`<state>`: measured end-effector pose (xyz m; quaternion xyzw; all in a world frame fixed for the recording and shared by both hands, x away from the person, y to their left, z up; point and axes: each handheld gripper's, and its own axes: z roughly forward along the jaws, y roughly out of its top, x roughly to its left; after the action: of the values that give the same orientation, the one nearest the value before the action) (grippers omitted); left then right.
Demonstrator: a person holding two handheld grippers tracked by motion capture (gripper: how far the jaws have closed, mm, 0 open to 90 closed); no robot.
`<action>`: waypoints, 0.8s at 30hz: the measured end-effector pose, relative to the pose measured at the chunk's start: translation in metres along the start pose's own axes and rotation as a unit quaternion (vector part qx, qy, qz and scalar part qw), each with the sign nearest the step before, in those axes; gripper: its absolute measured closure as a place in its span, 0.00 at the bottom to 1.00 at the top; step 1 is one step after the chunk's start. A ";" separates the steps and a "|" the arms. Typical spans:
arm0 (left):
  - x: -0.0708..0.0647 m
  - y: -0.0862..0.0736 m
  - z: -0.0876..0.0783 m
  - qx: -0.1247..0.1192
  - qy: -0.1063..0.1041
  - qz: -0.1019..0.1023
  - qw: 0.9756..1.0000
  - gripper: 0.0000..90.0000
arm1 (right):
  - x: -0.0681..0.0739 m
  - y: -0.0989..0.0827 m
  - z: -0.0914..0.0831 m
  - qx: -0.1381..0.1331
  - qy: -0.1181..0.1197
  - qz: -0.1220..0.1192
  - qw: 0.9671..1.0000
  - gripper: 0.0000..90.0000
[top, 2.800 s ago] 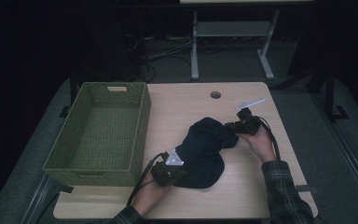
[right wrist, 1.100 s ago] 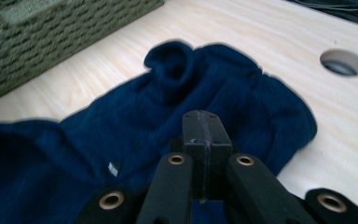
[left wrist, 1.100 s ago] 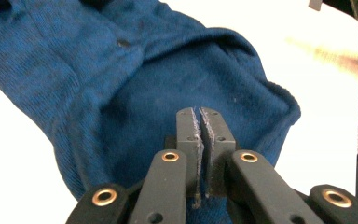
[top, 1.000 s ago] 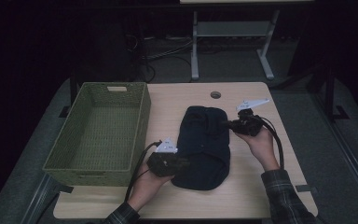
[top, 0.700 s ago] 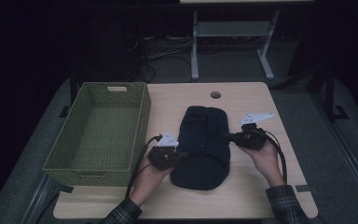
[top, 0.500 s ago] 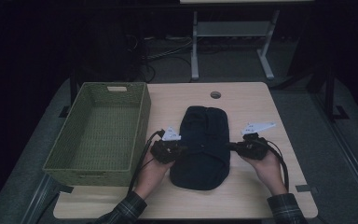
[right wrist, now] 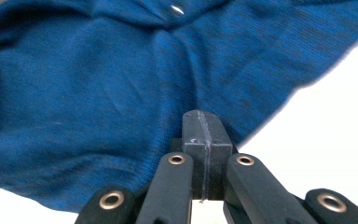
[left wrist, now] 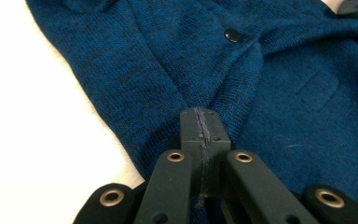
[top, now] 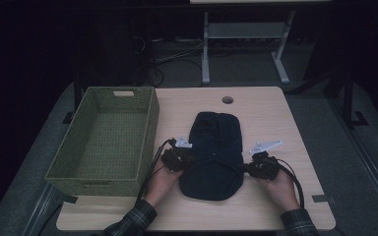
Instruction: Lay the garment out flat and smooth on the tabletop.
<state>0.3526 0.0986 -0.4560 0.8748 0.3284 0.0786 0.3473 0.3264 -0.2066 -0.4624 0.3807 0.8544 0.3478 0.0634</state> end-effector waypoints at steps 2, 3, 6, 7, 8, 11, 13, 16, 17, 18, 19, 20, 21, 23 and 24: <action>-0.002 -0.001 0.000 -0.001 -0.007 0.001 1.000 1.00 | -0.004 -0.003 -0.001 0.006 -0.007 -0.004 1.000 1.00; -0.003 -0.002 0.000 -0.001 -0.013 -0.001 1.000 1.00 | -0.005 -0.004 -0.002 0.003 -0.003 0.002 1.000 1.00; -0.008 -0.004 0.002 0.002 -0.024 0.002 1.000 1.00 | -0.003 -0.006 -0.003 0.002 -0.011 -0.001 1.000 1.00; -0.008 -0.004 0.002 0.002 -0.024 0.002 1.000 1.00 | -0.003 -0.006 -0.003 0.002 -0.012 -0.004 1.000 1.00; -0.013 -0.005 0.003 0.005 -0.027 0.009 1.000 1.00 | -0.002 -0.006 -0.004 0.003 -0.012 -0.002 1.000 1.00; -0.017 -0.007 0.002 0.004 -0.032 0.012 0.999 1.00 | -0.002 -0.009 -0.005 0.001 -0.012 -0.001 1.000 1.00; -0.020 -0.009 0.001 0.005 -0.046 0.011 0.999 1.00 | -0.001 -0.014 -0.009 0.003 -0.011 0.001 1.000 1.00; -0.025 -0.012 -0.001 0.008 -0.061 0.013 0.998 1.00 | 0.000 -0.018 -0.012 0.000 -0.011 0.003 1.000 1.00; -0.028 -0.014 -0.002 0.006 -0.063 0.014 0.998 1.00 | 0.000 -0.018 -0.013 0.001 -0.011 0.003 1.000 1.00; -0.030 -0.015 -0.003 0.008 -0.066 0.016 0.998 1.00 | 0.000 -0.019 -0.014 0.003 -0.012 0.001 1.000 1.00; -0.032 -0.015 -0.003 0.006 -0.069 0.014 0.998 1.00 | 0.001 -0.020 -0.015 0.003 -0.012 0.001 1.000 1.00; -0.033 -0.016 -0.003 0.008 -0.071 0.017 0.997 1.00 | 0.001 -0.021 -0.015 0.001 -0.012 0.001 1.000 1.00; -0.034 -0.017 -0.004 0.010 -0.075 0.019 0.997 1.00 | 0.002 -0.023 -0.016 0.003 -0.012 0.000 1.000 1.00; -0.036 -0.018 -0.005 0.009 -0.082 0.017 0.996 1.00 | 0.004 -0.026 -0.018 0.003 -0.013 0.001 1.000 1.00; -0.037 -0.019 -0.005 0.009 -0.084 0.018 0.996 1.00 | 0.005 -0.027 -0.020 0.002 -0.012 0.001 1.000 1.00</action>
<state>0.3121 0.0882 -0.4616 0.8871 0.2830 0.0079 0.3646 0.2992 -0.2268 -0.4644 0.3855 0.8542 0.3413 0.0721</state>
